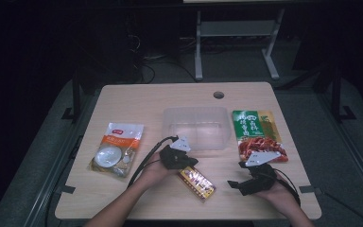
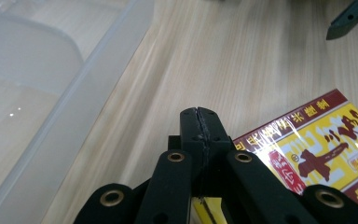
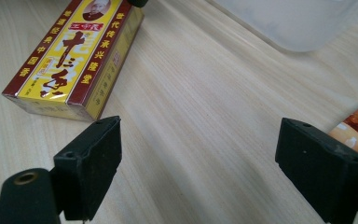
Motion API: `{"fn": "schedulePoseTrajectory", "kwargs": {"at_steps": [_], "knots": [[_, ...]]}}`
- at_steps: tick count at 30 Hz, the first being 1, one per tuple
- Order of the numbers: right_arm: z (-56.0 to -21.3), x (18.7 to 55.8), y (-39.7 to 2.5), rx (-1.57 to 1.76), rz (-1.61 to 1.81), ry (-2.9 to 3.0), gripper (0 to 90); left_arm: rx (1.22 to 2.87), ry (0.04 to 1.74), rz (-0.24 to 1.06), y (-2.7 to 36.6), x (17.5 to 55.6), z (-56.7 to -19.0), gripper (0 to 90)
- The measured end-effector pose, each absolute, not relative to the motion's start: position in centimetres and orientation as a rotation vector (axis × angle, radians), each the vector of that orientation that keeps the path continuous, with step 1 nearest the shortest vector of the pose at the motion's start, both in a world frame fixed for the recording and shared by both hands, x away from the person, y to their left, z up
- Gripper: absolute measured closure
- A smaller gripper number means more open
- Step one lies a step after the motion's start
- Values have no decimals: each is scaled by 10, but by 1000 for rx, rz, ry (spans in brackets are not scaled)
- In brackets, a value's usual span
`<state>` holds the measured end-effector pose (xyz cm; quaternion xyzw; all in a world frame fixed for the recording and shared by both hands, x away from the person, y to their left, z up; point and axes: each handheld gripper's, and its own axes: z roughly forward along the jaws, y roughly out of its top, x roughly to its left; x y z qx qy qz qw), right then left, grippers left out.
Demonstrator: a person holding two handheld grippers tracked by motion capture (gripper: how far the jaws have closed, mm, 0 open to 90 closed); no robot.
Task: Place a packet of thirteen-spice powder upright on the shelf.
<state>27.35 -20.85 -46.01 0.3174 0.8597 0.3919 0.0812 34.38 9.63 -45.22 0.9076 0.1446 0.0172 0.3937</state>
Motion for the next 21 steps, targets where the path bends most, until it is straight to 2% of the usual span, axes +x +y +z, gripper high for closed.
{"fn": "schedulePoseTrajectory", "kwargs": {"at_steps": [5, 8, 12, 18, 21], "knots": [[-459, 272, -208, 950, 1172, 2573, 146, 2312, 373, 46, 106, 340, -451, 898], [-456, 269, -206, 922, 1214, 2579, 183, 2314, 379, 48, 113, 337, -450, 898], [-447, 260, -195, 832, 1285, 2614, 375, 2317, 384, 45, 114, 336, -450, 898], [-435, 245, -168, 659, 1370, 2681, 745, 2317, 379, 49, 113, 337, -450, 898], [-435, 239, -146, 578, 1389, 2757, 876, 2312, 389, 49, 114, 337, -450, 898]]}}
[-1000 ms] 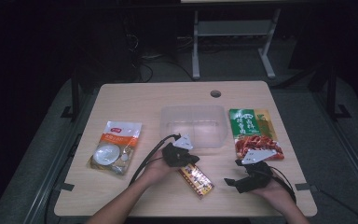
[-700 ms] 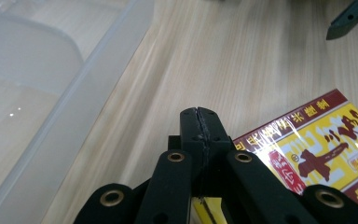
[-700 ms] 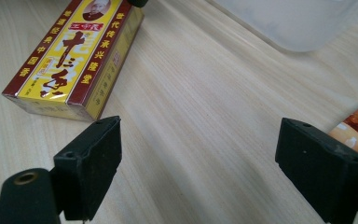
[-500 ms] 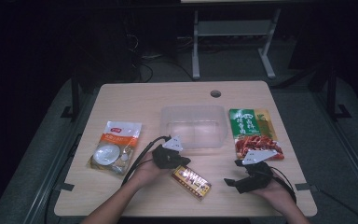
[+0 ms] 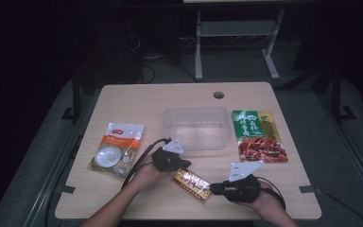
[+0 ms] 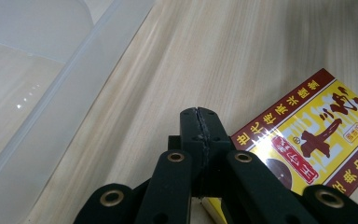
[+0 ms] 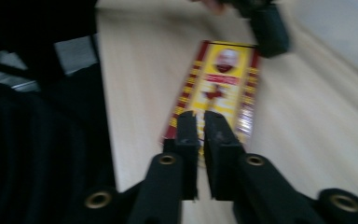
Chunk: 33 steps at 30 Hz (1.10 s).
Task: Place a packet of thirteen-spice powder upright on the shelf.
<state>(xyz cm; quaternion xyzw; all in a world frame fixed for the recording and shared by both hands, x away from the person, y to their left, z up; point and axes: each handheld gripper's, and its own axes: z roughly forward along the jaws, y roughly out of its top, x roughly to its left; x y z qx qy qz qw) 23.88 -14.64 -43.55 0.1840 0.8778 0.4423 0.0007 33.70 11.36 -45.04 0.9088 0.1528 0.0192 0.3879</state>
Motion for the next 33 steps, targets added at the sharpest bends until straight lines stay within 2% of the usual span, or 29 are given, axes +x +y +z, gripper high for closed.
{"fn": "schedulePoseTrajectory", "kwargs": {"at_steps": [1, 9, 24, 33], "knots": [[-436, 238, -140, 555, 1387, 2780, 898, 2311, 390, 49, 114, 337, -450, 898], [-449, 233, -107, 393, 1247, 2896, 900, 2313, 399, 39, 116, 338, -450, 898], [-453, 240, -111, 414, 1192, 2893, 900, 2312, 425, 43, 130, 335, -450, 898], [-456, 260, -117, 488, 1162, 2861, 900, 2342, 431, 45, 149, 326, -452, 898]]}}
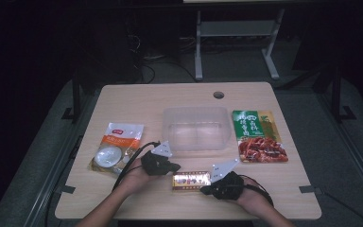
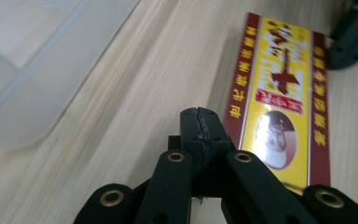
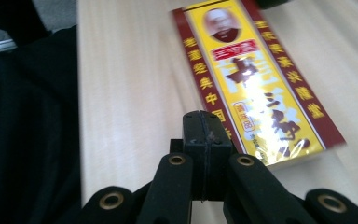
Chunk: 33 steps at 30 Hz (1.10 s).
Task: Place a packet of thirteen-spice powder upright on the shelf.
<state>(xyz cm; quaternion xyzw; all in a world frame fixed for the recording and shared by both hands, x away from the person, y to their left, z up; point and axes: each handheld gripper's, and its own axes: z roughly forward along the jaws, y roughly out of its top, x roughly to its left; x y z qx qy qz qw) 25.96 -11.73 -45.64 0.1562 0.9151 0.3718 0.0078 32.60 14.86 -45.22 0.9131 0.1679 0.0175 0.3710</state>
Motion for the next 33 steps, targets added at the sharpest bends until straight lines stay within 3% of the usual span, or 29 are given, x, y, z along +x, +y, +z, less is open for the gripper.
{"fn": "schedulePoseTrajectory", "kwargs": {"at_steps": [18, 25, 27, 28, 29, 30, 33], "knots": [[-460, 294, -110, 538, 1149, 2819, 899, 2331, 537, 64, 176, 307, -446, 897], [-449, 291, -139, 692, 1229, 2708, 562, 2286, 592, 119, 183, 298, -430, 680], [-449, 291, -144, 719, 1222, 2705, 526, 2286, 601, 120, 182, 296, -429, 629], [-449, 291, -154, 769, 1222, 2706, 479, 2281, 612, 119, 181, 293, -429, 536], [-449, 291, -154, 769, 1222, 2706, 479, 2282, 615, 124, 180, 290, -428, 536], [-449, 288, -163, 806, 1205, 2706, 439, 2278, 627, 131, 178, 287, -427, 442], [-448, 281, -171, 818, 1180, 2677, 377, 2288, 647, 134, 170, 276, -428, 351]]}}
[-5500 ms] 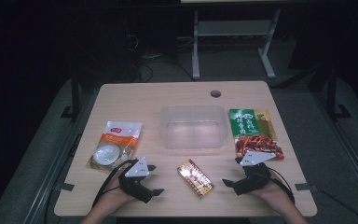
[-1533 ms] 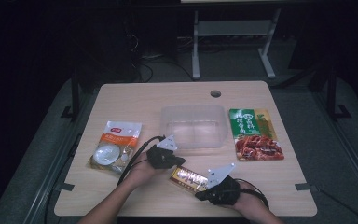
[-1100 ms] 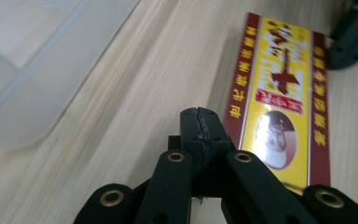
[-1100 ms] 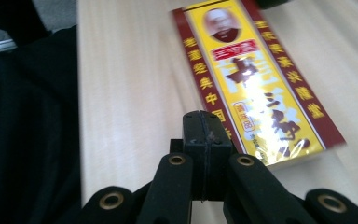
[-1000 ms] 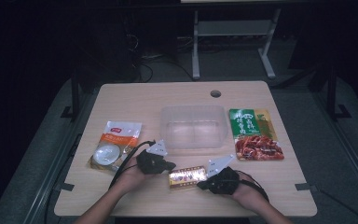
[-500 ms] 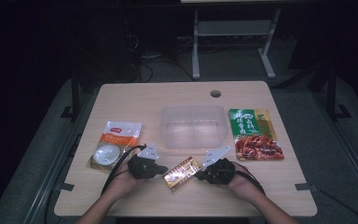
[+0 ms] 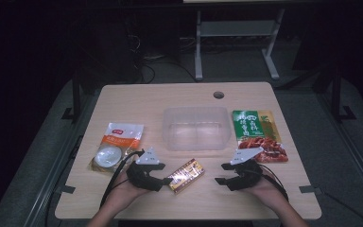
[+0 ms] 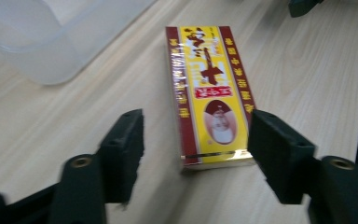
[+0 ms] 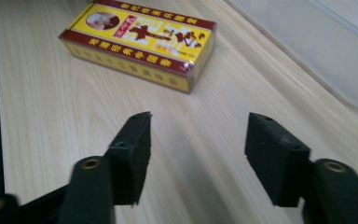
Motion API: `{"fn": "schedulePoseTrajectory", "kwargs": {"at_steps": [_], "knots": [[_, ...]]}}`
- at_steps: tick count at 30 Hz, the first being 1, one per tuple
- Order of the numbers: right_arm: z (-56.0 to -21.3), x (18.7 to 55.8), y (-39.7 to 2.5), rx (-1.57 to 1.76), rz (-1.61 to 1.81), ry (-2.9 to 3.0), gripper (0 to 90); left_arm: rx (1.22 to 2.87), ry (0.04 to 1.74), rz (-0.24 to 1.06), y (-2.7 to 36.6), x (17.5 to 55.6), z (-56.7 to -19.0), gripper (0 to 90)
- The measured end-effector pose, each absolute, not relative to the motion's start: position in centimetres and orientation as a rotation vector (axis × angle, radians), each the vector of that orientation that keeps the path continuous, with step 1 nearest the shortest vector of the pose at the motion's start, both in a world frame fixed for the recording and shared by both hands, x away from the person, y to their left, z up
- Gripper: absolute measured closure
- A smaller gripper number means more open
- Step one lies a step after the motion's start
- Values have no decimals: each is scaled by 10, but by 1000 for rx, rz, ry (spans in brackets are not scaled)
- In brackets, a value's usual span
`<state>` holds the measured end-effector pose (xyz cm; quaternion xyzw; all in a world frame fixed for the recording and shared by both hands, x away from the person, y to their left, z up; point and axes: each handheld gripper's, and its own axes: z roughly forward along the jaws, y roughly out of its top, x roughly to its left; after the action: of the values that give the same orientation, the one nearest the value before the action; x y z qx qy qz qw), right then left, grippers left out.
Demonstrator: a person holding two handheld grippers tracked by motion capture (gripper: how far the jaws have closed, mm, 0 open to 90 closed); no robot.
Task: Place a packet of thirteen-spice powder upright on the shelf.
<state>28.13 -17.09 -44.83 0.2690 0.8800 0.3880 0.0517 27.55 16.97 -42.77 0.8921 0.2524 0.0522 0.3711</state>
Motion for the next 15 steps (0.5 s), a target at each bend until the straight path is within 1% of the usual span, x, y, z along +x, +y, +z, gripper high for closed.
{"fn": "schedulePoseTrajectory", "kwargs": {"at_steps": [2, 3, 9, 15], "knots": [[-449, 277, -175, 838, 1168, 2665, 312, 2287, 657, 142, 165, 270, -429, 306], [-450, 274, -177, 847, 1155, 2658, 295, 2285, 667, 147, 163, 268, -431, 292], [-451, 274, -183, 860, 1153, 2633, 266, 2298, 700, 169, 149, 267, -441, 245], [-455, 278, -183, 848, 1144, 2642, 263, 2360, 667, 178, 134, 266, -453, 235]]}}
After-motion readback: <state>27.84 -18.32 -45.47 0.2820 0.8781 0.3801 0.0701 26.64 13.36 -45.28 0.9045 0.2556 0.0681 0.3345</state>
